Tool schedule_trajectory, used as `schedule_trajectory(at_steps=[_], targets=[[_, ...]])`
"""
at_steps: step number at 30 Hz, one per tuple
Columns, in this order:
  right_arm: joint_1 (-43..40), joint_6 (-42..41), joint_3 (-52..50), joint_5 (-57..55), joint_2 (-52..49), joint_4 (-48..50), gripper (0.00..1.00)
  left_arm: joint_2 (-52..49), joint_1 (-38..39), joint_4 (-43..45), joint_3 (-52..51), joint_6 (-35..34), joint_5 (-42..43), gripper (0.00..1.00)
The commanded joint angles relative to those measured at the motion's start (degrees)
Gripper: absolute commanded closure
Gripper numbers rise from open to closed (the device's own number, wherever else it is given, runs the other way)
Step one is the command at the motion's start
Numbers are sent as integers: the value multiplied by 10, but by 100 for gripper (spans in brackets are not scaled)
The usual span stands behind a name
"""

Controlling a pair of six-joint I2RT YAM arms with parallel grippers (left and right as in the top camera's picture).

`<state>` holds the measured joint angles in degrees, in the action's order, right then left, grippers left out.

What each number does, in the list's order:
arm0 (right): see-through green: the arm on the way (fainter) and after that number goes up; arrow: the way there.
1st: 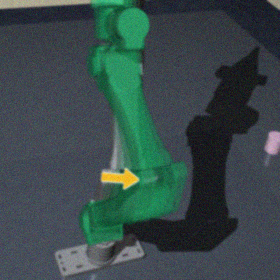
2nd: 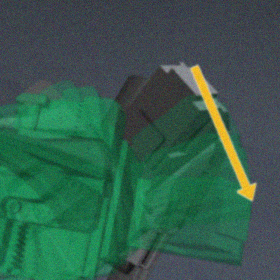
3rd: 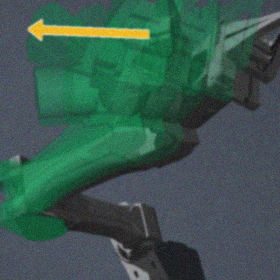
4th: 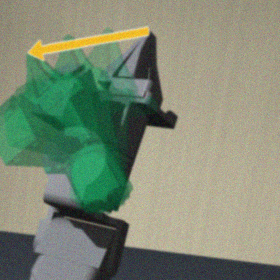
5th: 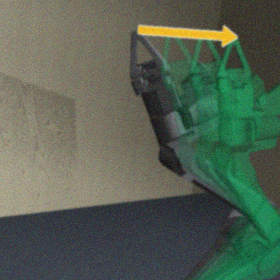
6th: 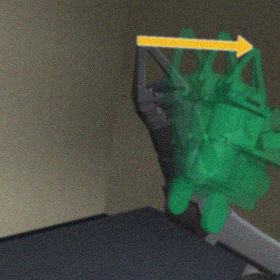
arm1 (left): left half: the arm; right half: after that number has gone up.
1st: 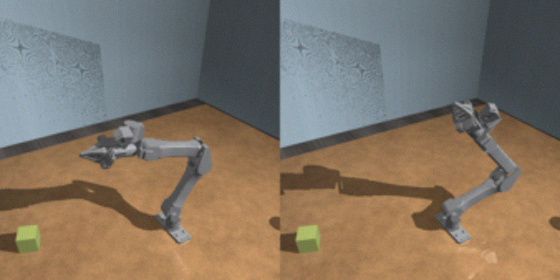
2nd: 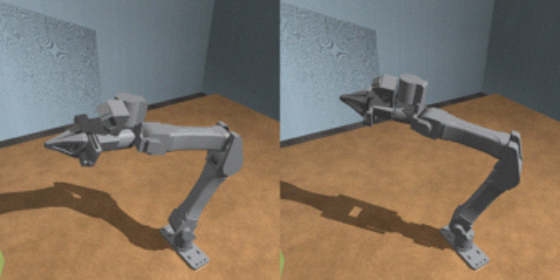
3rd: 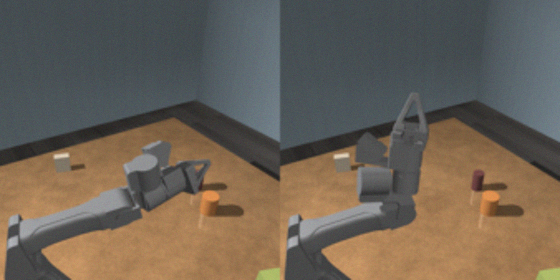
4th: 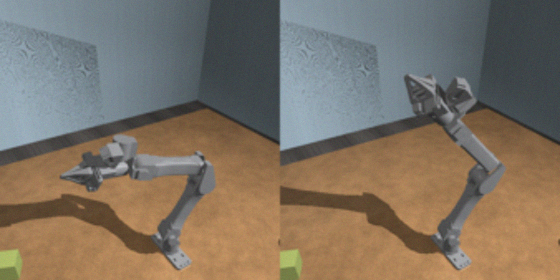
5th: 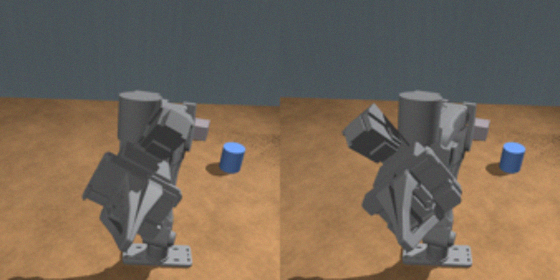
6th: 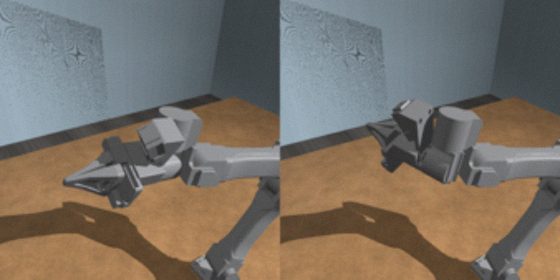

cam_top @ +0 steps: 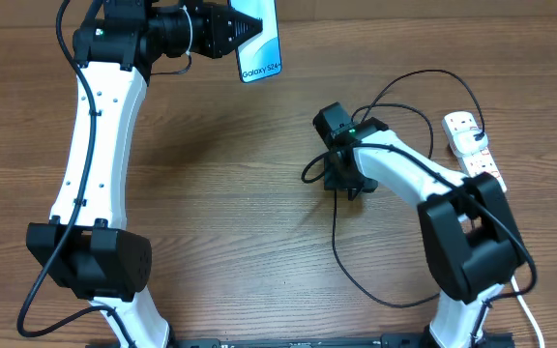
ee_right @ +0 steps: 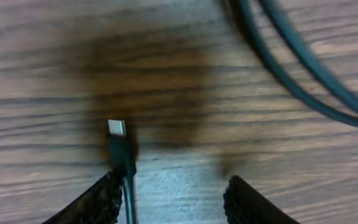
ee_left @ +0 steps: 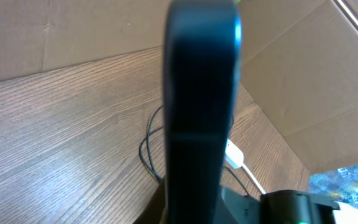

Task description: Plug charger to phone and switch on socket

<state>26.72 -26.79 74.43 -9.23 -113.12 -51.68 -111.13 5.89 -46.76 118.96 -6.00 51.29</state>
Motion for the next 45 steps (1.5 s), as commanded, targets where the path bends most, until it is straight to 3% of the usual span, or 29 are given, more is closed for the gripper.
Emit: schedule_trajectory(at_steps=[1,6,22,41,45], targets=[[15,15,5,2,-4,4,47,1,1,3,8,-5,21,96],[31,26,6,2,-6,10,47,1,1,2,8,-5,21,96],[-4,-1,6,3,-34,23,81,1,1,-4,8,-5,21,96],[-5,-2,5,16,-40,4,82,1,1,-8,8,-5,21,96],[-5,-2,5,16,-44,9,85,1,1,-8,8,-5,21,96]])
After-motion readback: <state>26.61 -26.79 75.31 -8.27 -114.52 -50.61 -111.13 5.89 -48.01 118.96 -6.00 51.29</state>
